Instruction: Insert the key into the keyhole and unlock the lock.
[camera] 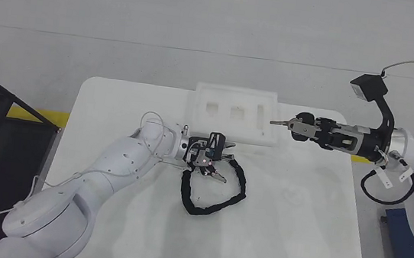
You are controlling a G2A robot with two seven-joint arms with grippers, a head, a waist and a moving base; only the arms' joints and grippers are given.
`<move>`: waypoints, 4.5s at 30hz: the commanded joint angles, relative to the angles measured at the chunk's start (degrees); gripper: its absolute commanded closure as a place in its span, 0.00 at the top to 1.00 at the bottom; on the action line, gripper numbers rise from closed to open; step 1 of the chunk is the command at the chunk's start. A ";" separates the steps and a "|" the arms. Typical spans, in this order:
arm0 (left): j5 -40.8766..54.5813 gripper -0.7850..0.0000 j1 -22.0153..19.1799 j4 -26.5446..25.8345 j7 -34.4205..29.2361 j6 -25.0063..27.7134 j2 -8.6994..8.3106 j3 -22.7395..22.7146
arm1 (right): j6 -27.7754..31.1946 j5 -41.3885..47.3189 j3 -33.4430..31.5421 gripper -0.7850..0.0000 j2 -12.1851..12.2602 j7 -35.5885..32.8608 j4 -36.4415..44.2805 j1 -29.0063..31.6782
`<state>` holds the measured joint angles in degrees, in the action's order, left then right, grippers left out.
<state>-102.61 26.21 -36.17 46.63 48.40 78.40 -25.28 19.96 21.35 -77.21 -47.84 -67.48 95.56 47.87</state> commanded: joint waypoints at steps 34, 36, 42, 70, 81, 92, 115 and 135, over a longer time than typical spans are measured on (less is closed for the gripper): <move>-1.90 0.66 -3.40 14.66 3.27 -3.88 6.15 3.32 | 0.00 0.00 0.00 0.00 0.00 0.00 0.00 0.00; -2.16 0.62 -3.37 15.20 3.37 -4.10 6.25 3.46 | 0.00 0.00 0.00 0.00 0.00 0.00 0.00 0.00; -2.49 0.45 -3.46 16.03 3.51 -4.47 6.58 3.68 | 0.00 0.00 0.00 0.00 0.00 0.00 0.00 0.00; 0.21 0.00 -5.06 14.63 6.06 -2.02 7.54 2.64 | 0.00 0.00 0.00 0.00 0.00 0.00 0.00 0.00; 3.52 0.00 -3.43 7.57 8.66 0.59 5.60 0.46 | 0.00 0.00 0.00 0.00 0.00 0.00 0.00 0.00; 11.19 0.00 0.61 -11.67 0.78 8.46 -1.06 -5.41 | 0.00 0.00 0.00 0.00 0.00 0.00 0.00 0.00; 32.81 0.00 9.29 -42.98 -16.59 9.60 -13.70 -14.49 | -8.86 4.01 -7.51 0.00 1.76 -10.06 4.74 -2.69; 27.73 0.00 5.60 -40.24 -8.02 -5.96 -8.23 -11.35 | -20.94 5.70 -9.31 0.00 3.27 -12.73 10.11 -4.72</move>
<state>-74.56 32.11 -77.13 37.46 43.32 69.69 -37.24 -0.63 27.21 -86.23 -44.68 -80.10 105.55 43.10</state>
